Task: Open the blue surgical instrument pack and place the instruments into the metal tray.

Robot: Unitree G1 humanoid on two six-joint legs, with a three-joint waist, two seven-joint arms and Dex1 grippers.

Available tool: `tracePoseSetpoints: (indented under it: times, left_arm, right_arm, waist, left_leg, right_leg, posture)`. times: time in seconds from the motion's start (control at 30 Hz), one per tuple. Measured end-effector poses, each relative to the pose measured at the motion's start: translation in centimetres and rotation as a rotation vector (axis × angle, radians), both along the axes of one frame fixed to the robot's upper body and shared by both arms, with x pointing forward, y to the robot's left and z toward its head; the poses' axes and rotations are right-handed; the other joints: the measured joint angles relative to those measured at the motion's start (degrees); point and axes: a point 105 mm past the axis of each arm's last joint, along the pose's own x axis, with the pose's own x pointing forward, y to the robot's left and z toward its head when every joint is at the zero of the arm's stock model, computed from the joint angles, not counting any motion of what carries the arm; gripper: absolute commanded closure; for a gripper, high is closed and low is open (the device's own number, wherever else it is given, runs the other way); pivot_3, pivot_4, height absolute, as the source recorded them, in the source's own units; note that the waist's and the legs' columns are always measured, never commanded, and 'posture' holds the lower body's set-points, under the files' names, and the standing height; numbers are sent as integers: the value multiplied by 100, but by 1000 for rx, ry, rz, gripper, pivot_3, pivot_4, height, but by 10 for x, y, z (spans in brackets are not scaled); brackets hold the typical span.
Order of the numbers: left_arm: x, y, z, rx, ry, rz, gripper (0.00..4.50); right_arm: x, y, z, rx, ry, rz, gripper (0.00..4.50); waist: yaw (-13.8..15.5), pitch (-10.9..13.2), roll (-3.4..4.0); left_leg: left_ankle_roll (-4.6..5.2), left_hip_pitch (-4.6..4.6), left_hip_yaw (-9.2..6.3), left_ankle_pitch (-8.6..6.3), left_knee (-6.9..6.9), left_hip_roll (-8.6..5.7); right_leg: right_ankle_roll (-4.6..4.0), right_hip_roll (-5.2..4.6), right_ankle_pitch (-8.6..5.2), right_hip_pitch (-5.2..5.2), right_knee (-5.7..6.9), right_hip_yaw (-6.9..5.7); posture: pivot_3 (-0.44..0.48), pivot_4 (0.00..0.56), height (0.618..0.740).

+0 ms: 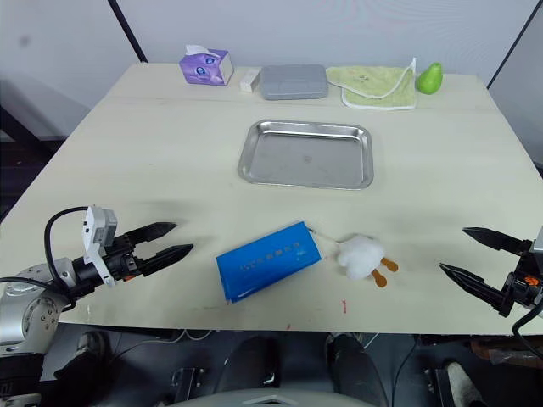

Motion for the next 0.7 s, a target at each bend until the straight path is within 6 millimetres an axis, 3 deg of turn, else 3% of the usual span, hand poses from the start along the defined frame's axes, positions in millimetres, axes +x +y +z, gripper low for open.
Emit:
tracePoseSetpoints:
  times: [0.43, 0.57, 0.7]
  left_arm:
    - [2, -11, 9, -33, -34, -23, 30]
    - [1, -15, 13, -42, -46, -61, 30]
    - [-5, -23, 21, -16, -84, -155, 30]
  right_arm:
    - [5, 15, 9, 25, -31, 51, 0]
    - [14, 36, 15, 25, -57, 96, 0]
    - [28, 71, 28, -44, -105, 164, 0]
  waist:
    - [-4, 0, 0]
    - [-7, 0, 0]
    - [-17, 0, 0]
  left_leg:
    - [0, 0, -2, 0, 0, 0]
    - [0, 0, -2, 0, 1, 0]
    - [0, 0, -3, 0, -5, 0]
  right_leg:
    - [0, 0, 0, 1, 1, -1]
    - [0, 0, 0, 1, 1, -1]
    - [-6, 0, -4, -2, 1, -3]
  posture:
    - [0, 150, 740]
    - [0, 150, 740]
    - [0, 150, 740]
